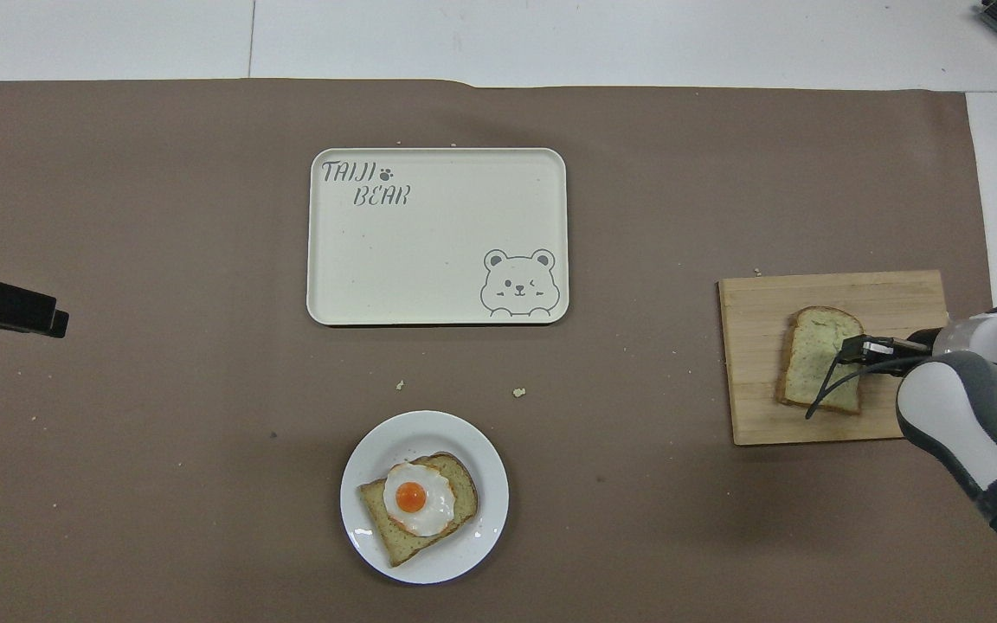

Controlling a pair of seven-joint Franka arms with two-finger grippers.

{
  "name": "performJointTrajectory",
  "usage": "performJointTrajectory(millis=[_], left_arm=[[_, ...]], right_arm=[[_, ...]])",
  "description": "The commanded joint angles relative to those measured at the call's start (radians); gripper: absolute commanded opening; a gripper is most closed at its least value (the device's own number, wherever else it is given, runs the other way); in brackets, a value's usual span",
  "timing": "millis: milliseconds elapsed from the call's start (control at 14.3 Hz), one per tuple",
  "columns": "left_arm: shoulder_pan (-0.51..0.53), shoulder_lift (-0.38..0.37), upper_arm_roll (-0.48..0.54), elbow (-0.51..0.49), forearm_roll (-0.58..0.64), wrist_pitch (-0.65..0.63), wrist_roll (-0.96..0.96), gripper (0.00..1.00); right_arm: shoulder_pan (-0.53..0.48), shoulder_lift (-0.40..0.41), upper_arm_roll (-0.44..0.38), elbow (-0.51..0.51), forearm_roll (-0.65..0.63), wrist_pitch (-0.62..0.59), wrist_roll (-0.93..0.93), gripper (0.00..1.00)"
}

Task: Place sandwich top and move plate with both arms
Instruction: 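Reach the right gripper to the bread slice on the board and grasp it, then lift the bread with the right gripper and carry it over the plate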

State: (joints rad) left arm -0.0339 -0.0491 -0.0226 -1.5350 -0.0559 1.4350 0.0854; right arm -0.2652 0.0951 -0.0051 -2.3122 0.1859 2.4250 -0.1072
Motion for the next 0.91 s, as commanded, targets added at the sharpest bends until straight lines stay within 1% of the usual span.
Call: performJointTrajectory(millis=[0,140,280,350,561,771,841], left_arm=[[0.008,-0.002,-0.003,0.016,-0.007,-0.025,-0.003,1.00],[0.008,-0.002,-0.003,0.016,-0.009,-0.025,-0.003,1.00],[0.008,-0.002,-0.003,0.016,-0.009,-0.025,-0.003,1.00],[0.008,-0.002,-0.003,0.016,-0.007,-0.025,-0.003,1.00],[0.008,-0.002,-0.003,0.016,-0.007,-0.025,-0.003,1.00],[0.008,-0.002,-0.003,0.016,-0.007,-0.025,-0.003,1.00],[0.008,-0.002,-0.003,0.016,-0.009,-0.025,-0.003,1.00]], right_arm=[[-0.006,0.028,-0.003,-0.006,0.020,0.034,-0.019,0.00],[0.020,0.031,-0.004,-0.004,0.069,0.033,-0.019,0.00],[0.021,0.017,-0.003,0.013,0.073,0.023,-0.023,0.00],[0.023,0.002,-0.003,0.028,0.073,-0.003,-0.025,0.00],[0.023,-0.046,0.007,0.100,0.073,-0.197,-0.032,0.00],[0.066,-0.107,0.014,0.116,0.076,-0.296,-0.035,0.00],[0.082,-0.113,0.016,0.117,0.105,-0.320,-0.046,0.00]])
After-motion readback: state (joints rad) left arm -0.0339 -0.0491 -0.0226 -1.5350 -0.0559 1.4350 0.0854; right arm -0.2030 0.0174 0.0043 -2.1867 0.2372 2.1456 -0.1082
